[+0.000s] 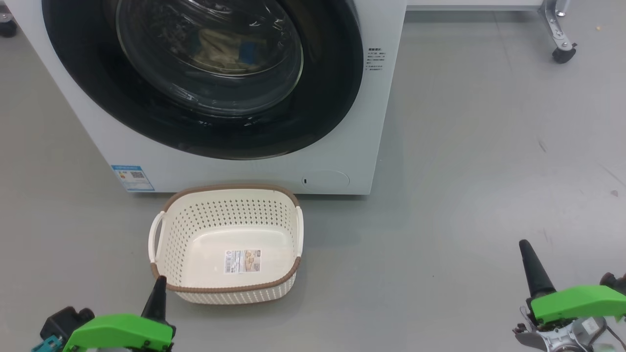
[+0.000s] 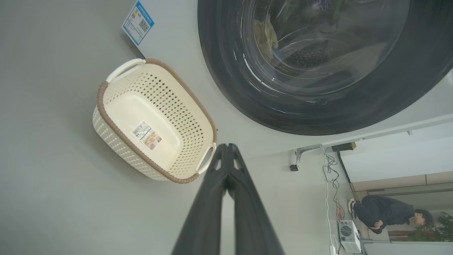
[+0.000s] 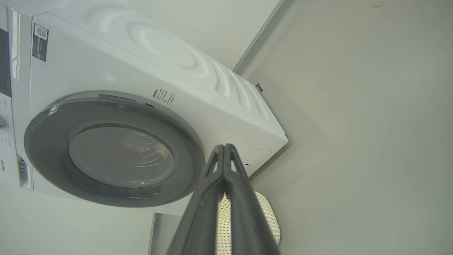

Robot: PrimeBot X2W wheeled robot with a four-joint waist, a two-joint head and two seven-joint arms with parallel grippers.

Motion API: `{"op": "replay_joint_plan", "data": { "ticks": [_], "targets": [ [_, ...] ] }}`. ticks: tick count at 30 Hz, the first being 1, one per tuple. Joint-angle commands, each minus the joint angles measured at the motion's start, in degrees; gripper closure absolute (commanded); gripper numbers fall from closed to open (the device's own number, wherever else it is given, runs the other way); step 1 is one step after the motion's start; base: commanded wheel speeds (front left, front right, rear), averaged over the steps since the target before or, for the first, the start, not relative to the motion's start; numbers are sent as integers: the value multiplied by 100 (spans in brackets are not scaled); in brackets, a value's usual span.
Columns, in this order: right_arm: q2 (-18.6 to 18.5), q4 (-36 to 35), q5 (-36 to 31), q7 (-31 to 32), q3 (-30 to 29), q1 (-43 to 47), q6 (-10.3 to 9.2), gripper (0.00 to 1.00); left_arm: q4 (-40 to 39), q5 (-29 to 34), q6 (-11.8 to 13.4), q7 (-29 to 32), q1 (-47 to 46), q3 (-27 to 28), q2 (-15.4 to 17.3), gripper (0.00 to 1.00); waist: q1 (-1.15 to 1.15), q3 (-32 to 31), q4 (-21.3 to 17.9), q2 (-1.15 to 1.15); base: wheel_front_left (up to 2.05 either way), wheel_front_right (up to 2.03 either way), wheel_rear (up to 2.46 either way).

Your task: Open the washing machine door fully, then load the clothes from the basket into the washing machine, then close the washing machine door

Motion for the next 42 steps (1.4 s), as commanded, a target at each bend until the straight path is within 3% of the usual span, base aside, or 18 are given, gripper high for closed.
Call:
{"op": "replay_joint_plan", "data": {
  "ticks": [1, 42],
  "targets": [
    [-149, -143, 211, 35, 35, -306, -10, 100, -154, -165, -62, 58, -271, 216, 31, 100, 0, -7, -5, 0, 0, 0, 0],
    [-182, 99, 2840, 352, 16, -692, -16, 100, -96, -2342, -708, 593, -321, 1121, -254, 100, 0, -161, -108, 0, 0, 0, 0]
  ]
}}
